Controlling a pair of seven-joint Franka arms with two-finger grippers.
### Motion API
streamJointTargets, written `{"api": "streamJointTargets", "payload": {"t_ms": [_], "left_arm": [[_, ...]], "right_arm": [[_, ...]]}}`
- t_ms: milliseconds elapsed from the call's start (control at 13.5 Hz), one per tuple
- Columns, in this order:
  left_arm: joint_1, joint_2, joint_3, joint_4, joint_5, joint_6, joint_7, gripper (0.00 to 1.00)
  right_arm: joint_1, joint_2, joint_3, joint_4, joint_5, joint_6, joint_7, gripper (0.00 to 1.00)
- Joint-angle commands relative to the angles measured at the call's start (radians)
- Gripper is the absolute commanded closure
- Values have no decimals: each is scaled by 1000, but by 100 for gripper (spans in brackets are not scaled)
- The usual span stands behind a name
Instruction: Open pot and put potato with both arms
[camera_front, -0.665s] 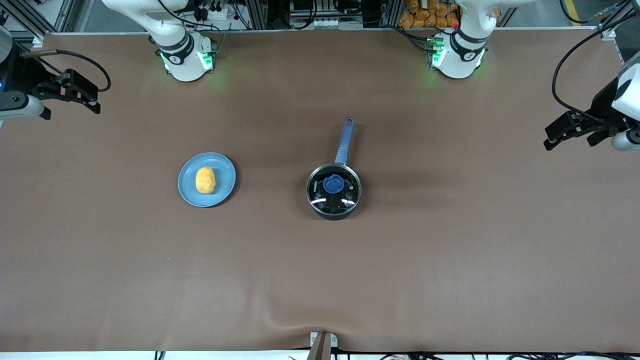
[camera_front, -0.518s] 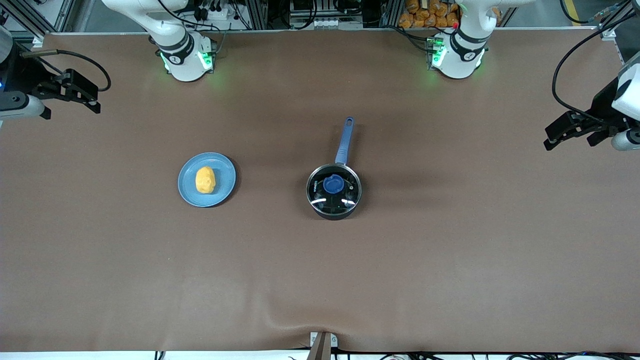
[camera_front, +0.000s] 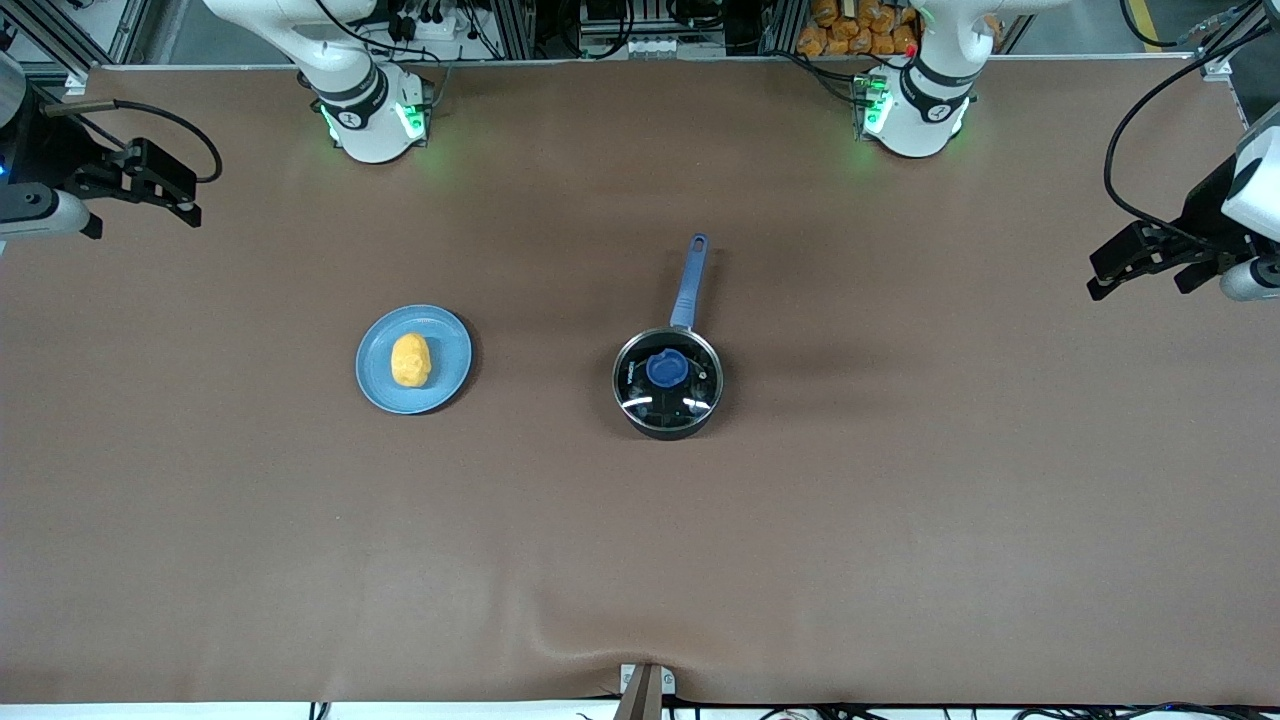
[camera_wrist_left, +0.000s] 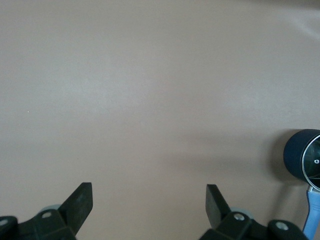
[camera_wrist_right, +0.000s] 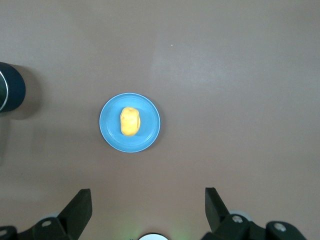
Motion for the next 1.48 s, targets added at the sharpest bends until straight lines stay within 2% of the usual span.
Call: {"api": "streamJointTargets", "payload": {"t_ms": [0, 1405], "left_arm": [[16, 6, -11, 13, -29, -7, 21, 0], [18, 11, -9, 19, -27, -7, 23, 0]], "right_arm": [[-5, 13, 2, 25, 1, -17, 0, 0], [-3, 14, 1, 25, 1, -17, 0, 0]]}}
